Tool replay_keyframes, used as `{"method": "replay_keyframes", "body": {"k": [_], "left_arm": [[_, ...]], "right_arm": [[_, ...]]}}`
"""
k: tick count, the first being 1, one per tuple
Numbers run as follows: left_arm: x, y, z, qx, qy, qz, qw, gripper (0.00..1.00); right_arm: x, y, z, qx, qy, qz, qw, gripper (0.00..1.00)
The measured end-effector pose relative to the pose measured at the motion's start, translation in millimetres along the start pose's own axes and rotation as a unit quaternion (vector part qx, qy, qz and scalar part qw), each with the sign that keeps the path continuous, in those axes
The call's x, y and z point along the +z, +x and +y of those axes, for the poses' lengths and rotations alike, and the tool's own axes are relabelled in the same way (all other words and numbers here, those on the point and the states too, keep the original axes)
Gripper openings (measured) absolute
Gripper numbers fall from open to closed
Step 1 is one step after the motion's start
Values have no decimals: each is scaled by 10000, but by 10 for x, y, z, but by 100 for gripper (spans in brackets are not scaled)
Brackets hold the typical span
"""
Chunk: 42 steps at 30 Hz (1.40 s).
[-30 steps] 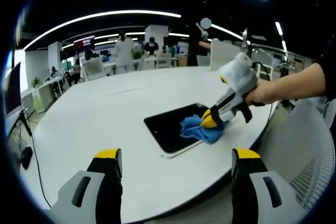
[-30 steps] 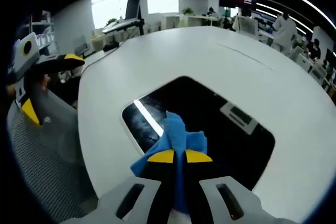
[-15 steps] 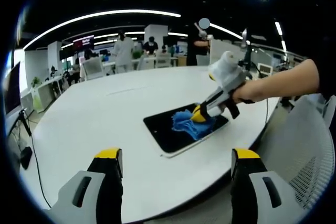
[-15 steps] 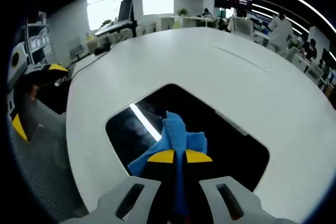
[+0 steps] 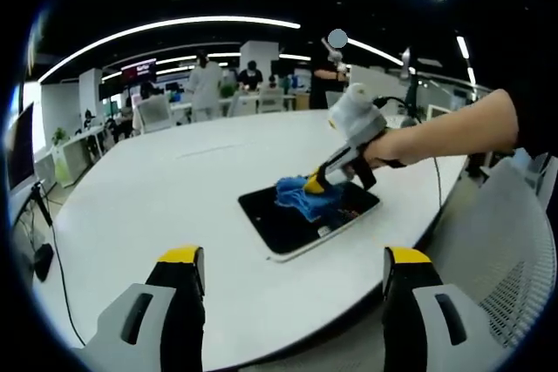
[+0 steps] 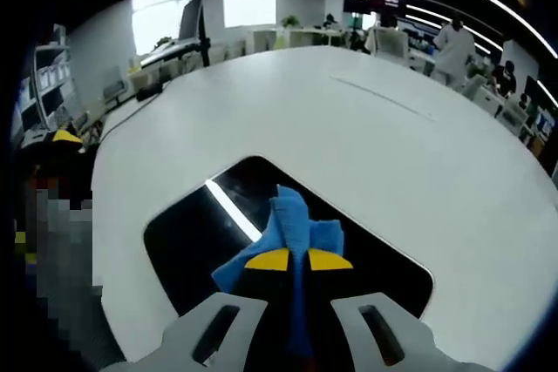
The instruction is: Wipe the mirror surface with the cleaning cloth until all visible marks leave the cleaned area.
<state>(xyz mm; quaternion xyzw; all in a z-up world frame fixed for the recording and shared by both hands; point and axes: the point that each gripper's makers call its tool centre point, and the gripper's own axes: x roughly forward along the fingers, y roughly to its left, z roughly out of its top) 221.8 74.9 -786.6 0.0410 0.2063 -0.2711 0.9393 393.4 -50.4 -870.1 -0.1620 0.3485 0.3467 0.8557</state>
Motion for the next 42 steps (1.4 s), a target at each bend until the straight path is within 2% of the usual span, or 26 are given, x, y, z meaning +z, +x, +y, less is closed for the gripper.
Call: {"method": "replay_keyframes", "body": {"k": [9,21,27,34,42], "left_arm": [[-7,1,5,16,0,23,10000,83],[-9,3,0,-2,3,35,10000,83],[-3,5,-2,-8,8,19,10000,83],[0,7,-3,-11,8,14,10000,83],[3,5,-1,-1,10,11,10000,83]], "right_arm": [[71,75,-115,-169,99,11,9998,0],[130,146,-233,-466,15,47,9989,0],[129,161,-265,-434,63,38,9990,0],[126,134,-222,-422,-36,100,9991,0],[113,170,-299,-417,-231,196,9987,0]]}}
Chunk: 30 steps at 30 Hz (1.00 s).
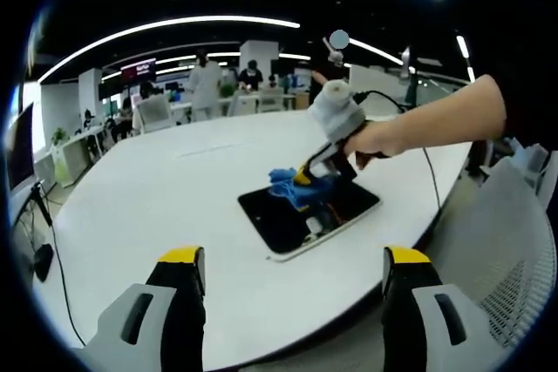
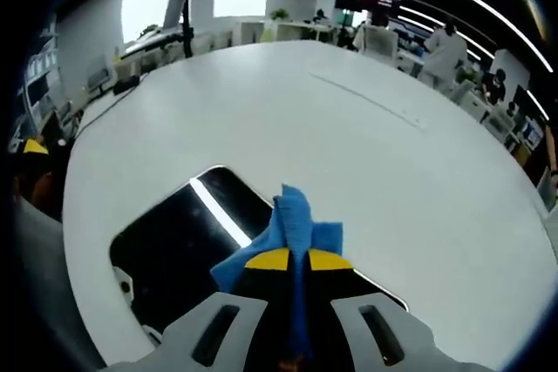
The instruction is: Wipe the mirror surface with the cleaning cloth until all visible marks leave the cleaned area.
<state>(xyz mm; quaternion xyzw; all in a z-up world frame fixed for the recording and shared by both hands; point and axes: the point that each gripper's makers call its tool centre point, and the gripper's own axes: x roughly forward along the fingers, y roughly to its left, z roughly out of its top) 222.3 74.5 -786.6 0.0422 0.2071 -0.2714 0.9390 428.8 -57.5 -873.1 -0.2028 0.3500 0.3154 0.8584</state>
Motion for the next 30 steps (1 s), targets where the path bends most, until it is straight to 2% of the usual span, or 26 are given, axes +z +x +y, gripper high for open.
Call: {"method": "replay_keyframes", "body": {"k": [6,18,30], "left_arm": [[-1,-1,0,-1,-1,7,10000,83],[-6,-2,-3,-7,-1,14,10000,83],[-18,1,-8,-24,0,44,10000,83]], "right_arm": [[-43,-49,-20,-12,-15,0,10000,0],[-211,-173,-220,-95,233,36,9997,0],[-240,-201,-220,-72,322,30,9995,0]]}}
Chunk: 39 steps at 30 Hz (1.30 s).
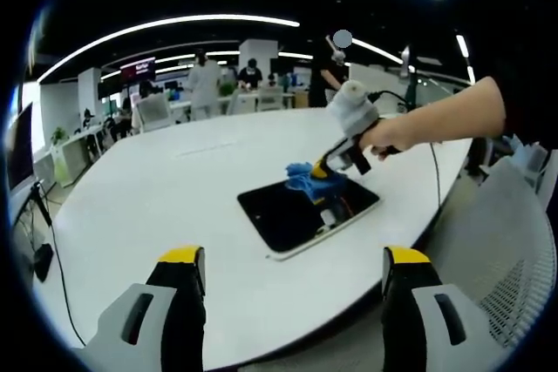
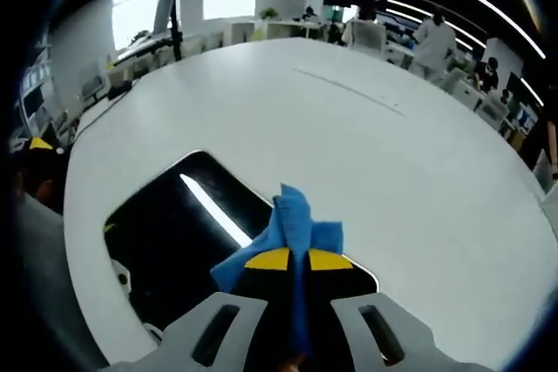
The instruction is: Wipe the mirror surface with the cleaning cloth until all visible marks leave the cleaned area.
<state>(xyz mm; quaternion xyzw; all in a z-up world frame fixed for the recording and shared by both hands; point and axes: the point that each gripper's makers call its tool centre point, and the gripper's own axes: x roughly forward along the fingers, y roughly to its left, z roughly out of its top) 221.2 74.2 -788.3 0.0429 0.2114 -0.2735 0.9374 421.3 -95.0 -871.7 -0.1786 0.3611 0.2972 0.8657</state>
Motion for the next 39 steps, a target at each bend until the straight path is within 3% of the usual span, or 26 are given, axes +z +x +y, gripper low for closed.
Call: {"method": "replay_keyframes", "body": {"k": [13,39], "left_arm": [[-5,2,-4,-17,-5,15,10000,82],[11,-3,12,24,26,-24,10000,83]], "right_arm": [[-12,-47,61,1,220,-152,9996,0],[-193,-268,352,234,28,-233,9995,0]]}}
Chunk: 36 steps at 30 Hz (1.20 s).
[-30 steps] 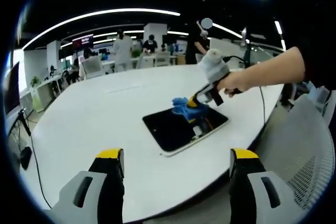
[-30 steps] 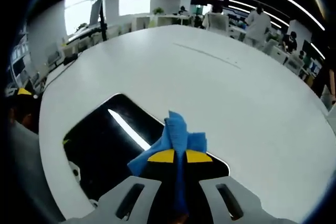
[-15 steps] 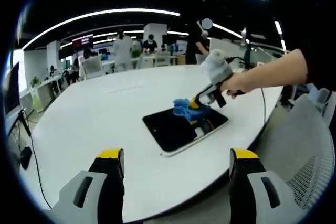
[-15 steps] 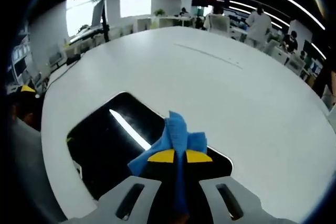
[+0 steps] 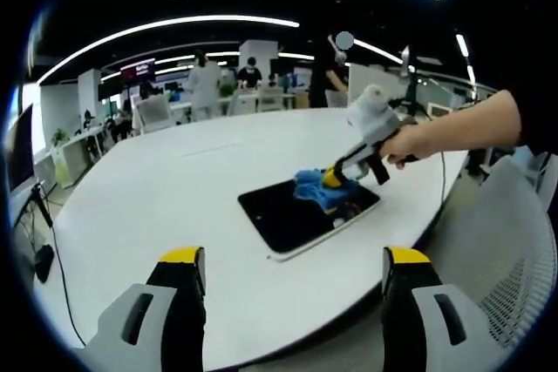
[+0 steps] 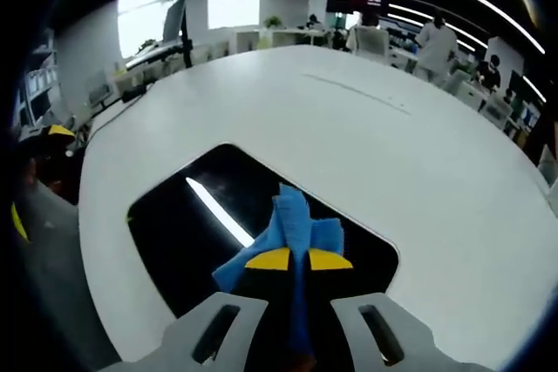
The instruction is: Wipe the mirror surface with the cleaning cloth until all visible marks leave the cleaned area.
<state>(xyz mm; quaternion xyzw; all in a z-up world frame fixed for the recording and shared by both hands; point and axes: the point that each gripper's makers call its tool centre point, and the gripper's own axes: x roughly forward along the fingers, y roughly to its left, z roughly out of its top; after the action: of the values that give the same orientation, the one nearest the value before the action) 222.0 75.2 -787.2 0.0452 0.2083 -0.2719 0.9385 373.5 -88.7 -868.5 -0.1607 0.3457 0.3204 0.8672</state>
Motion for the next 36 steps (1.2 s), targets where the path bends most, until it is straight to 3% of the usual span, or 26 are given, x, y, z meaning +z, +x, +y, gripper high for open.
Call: {"method": "replay_keyframes", "body": {"k": [36], "left_arm": [[13,-3,-8,-3,13,-38,10000,83]], "right_arm": [[-300,-340,439,328,-207,-62,9992,0]]}}
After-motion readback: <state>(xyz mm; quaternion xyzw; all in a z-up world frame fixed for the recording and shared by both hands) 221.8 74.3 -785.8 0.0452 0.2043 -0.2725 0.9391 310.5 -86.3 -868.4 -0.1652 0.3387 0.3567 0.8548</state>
